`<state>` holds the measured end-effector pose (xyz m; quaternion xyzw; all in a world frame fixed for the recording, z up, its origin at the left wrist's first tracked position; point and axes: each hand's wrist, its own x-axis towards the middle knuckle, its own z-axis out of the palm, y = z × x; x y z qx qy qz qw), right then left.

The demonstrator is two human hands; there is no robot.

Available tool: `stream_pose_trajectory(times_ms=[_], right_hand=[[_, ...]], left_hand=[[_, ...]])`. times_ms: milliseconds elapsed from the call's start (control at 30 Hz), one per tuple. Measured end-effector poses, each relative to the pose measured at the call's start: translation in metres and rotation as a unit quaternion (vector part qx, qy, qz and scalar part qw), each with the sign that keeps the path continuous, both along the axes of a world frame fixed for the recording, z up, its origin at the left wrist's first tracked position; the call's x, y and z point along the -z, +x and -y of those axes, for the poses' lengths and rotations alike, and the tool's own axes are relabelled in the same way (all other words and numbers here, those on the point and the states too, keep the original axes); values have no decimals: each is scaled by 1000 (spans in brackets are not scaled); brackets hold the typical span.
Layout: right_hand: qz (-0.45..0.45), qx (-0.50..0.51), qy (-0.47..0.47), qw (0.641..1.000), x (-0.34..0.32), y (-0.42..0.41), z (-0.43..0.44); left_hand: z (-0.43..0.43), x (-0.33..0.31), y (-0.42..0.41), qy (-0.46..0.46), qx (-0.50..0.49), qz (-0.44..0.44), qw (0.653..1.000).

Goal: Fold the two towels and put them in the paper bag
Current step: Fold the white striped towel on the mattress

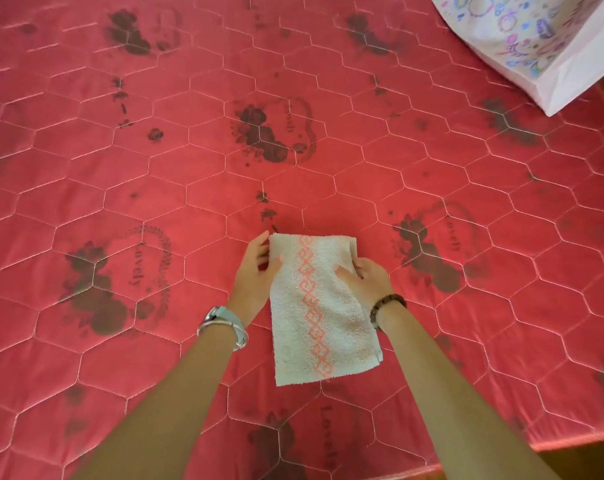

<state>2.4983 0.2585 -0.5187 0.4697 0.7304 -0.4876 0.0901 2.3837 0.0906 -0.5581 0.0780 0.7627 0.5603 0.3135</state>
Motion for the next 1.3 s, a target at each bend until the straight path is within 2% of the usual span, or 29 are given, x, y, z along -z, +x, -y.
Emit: stream_pose_trajectory(times_ms=[100, 233, 400, 533, 600, 700, 800, 867, 933, 1033, 1200, 1300], right_hand=[[-47, 41, -4, 998, 6, -13, -3], [-106, 106, 43, 988, 19, -6, -6], [-63, 108, 86, 988, 33, 6, -18], [-65, 93, 134, 984, 34, 6, -19], [-84, 46, 223, 970, 31, 7, -12], [-130, -119, 341, 923, 30, 2, 4], [-88, -254, 356, 895, 46, -1, 11], [-23, -284, 356, 890, 58, 5, 12], [2, -286, 380, 880, 67, 9, 12], [11, -281, 375, 883, 73, 11, 12], [-16, -275, 363, 890, 61, 43, 30], [-4, -302, 368, 879, 60, 74, 44]], left_hand=[[-13, 4, -17, -32, 36, -50, 998], [-20, 13, -31, -72, 88, -112, 987], [-23, 29, -41, -150, 116, -140, 972], [-28, 22, -35, -209, 63, -206, 954], [-29, 13, -24, -198, 34, -296, 934], [-33, 13, 0, -165, 142, -399, 891], [-35, 28, 19, -217, 265, -467, 815], [-31, 39, 25, -248, 285, -479, 792], [-27, 44, 26, -259, 284, -481, 788], [-27, 41, 27, -263, 282, -480, 788], [-6, 29, 59, -239, 238, -461, 821], [13, 32, 85, -234, 268, -464, 812]])
